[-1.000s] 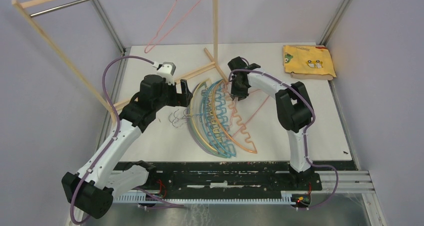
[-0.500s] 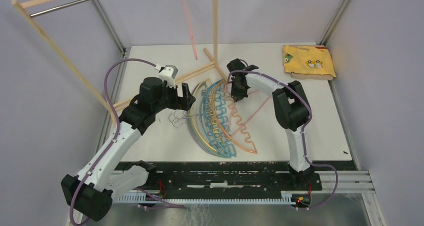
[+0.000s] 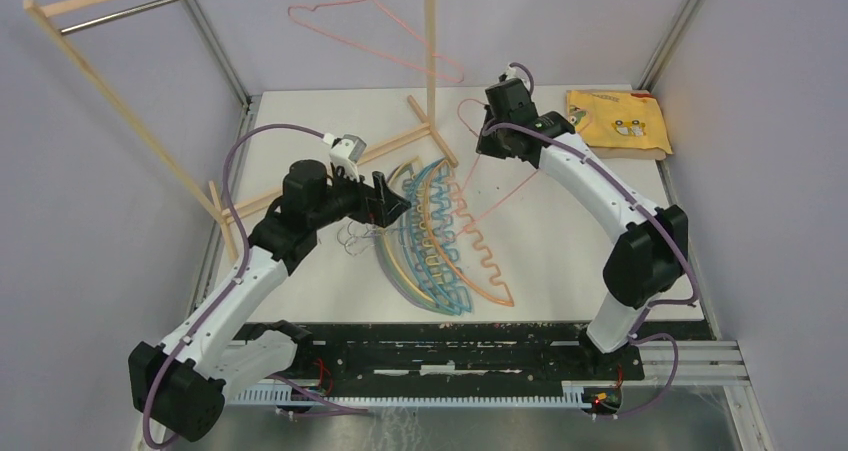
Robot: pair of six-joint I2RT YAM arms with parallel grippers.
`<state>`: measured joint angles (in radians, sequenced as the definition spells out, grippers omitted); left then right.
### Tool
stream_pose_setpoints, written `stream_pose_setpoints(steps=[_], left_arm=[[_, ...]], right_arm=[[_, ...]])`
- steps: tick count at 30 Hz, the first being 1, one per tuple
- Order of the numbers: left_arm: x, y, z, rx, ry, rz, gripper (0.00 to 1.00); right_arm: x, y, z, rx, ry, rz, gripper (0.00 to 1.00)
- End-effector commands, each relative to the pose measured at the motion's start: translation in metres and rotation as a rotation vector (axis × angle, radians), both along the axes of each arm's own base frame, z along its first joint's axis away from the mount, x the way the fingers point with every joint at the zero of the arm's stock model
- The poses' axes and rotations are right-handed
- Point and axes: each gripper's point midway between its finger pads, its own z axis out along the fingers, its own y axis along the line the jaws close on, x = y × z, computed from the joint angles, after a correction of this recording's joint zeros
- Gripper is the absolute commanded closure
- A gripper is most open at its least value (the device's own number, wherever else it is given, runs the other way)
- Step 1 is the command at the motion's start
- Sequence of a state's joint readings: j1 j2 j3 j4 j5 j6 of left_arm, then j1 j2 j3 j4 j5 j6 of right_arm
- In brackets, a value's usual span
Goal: Organize the hangers
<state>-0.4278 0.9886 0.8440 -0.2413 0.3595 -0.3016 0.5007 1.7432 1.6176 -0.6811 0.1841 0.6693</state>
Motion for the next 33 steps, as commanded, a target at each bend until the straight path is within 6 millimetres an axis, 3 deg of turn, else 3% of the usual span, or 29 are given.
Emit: stream_pose_setpoints(steps=[1,9,14,19,22,30,33], left_arm=[[0.009,-0.019,0.03,-0.159,-0.091,-0.018,0.0],[0.028,-0.038,0.018,-0.168,-0.082,-0.044,0.01],[0.024,-0.057,-0.007,-0.153,-0.022,-0.102,0.01],[0.016,-0.071,-0.004,-0.215,-0.014,-0.133,0.01],[0.014,-0.073,-0.01,-0.199,-0.001,-0.135,0.01],[0.004,-0.071,-0.046,-0.119,0.071,-0.148,0.0],[-0.004,-0.066,-0.062,-0.078,0.107,-0.152,0.09]], right_arm=[[0.01,0.016,0.014,0.085,-0.039,0.011,0.99],[0.007,0.045,0.041,0.235,-0.056,0.089,0.99],[0.004,0.075,0.062,0.375,-0.063,0.158,0.99],[0.0,0.095,0.066,0.416,-0.057,0.2,0.99],[0.0,0.107,0.07,0.471,-0.049,0.22,0.99],[-0.008,0.126,0.109,0.611,-0.078,0.277,0.99],[-0.009,0.128,0.117,0.633,-0.087,0.285,0.99]])
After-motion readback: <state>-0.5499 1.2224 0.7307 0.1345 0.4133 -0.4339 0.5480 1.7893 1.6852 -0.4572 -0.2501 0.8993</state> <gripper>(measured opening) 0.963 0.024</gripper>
